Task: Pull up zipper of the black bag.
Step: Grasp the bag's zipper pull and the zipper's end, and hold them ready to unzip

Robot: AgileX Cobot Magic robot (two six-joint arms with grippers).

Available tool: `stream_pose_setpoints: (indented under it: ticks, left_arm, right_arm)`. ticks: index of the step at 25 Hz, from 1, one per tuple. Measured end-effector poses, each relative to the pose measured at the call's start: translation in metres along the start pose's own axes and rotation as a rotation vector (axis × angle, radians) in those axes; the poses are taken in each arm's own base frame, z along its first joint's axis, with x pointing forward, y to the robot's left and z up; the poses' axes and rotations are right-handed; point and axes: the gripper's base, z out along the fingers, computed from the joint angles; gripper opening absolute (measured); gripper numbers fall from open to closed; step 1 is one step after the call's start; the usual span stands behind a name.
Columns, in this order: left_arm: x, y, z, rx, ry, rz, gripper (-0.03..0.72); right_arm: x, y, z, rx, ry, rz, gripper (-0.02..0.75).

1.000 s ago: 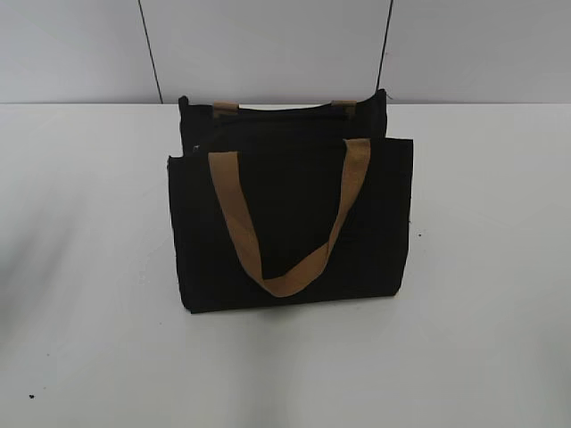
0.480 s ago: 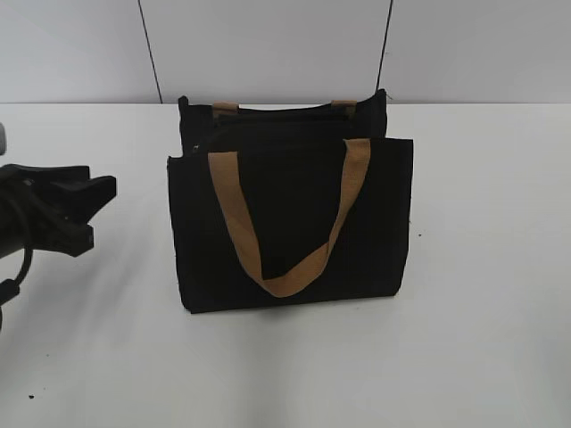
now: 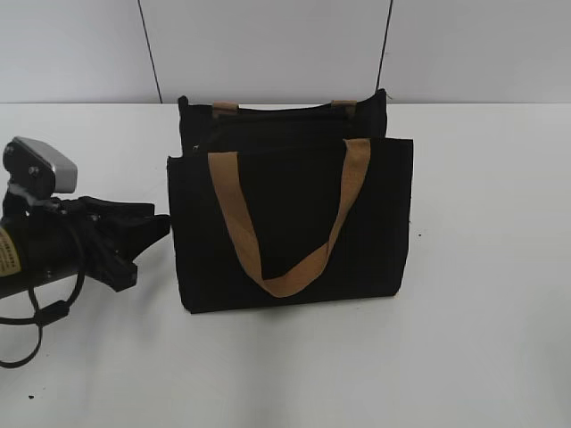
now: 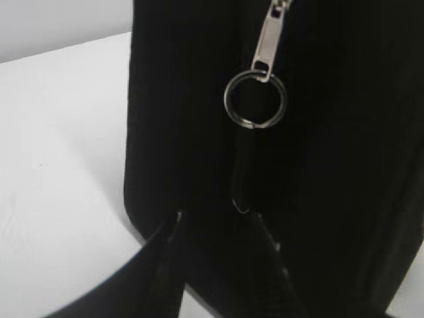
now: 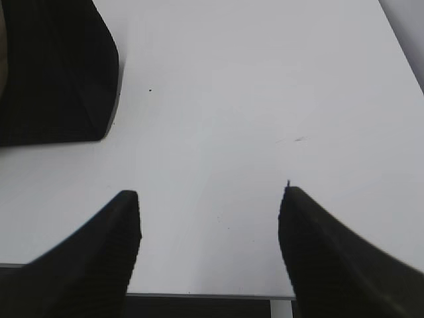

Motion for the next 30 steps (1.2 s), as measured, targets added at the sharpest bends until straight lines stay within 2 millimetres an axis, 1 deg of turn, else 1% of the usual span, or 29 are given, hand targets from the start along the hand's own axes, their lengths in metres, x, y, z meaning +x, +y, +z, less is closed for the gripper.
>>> stream_pose_setpoints:
  ticks: [5,10,15,17,20,22,24,26,30]
  left_arm:
    - [0.007,0.005,0.024,0.086,0.02,0.05,0.267]
    - [0.017,0.012,0.044,0.115,0.026,0.053,0.356]
    - [0.018,0.017,0.057,0.13,-0.044,0.038,0.365]
    - [0.019,0.018,0.061,0.132,-0.055,0.035,0.34]
    - [0.021,0.019,0.062,0.131,-0.064,0.025,0.22]
    - [0.021,0.019,0.062,0.132,-0.076,0.023,0.116]
    - [0.019,0.018,0.062,0.133,-0.091,0.022,0.052]
    - [0.018,0.018,0.062,0.134,-0.101,0.021,0.039]
    - [0.018,0.018,0.061,0.133,-0.106,0.018,0.038]
  right_arm:
    - [0.0,0.0,0.0,0.0,0.0,0.0,0.503]
    - [0.0,0.0,0.0,0.0,0.0,0.0,0.503]
    - [0.0,0.0,0.0,0.0,0.0,0.0,0.503]
    - [0.0,0.0,0.0,0.0,0.0,0.0,0.503]
    - [0.0,0.0,0.0,0.0,0.0,0.0,0.503]
    - [0.0,0.0,0.0,0.0,0.0,0.0,0.503]
    - [0.0,0.0,0.0,0.0,0.0,0.0,0.503]
    - [0.0,0.0,0.0,0.0,0.0,0.0,0.503]
    - [0.0,0.0,0.0,0.0,0.0,0.0,0.503]
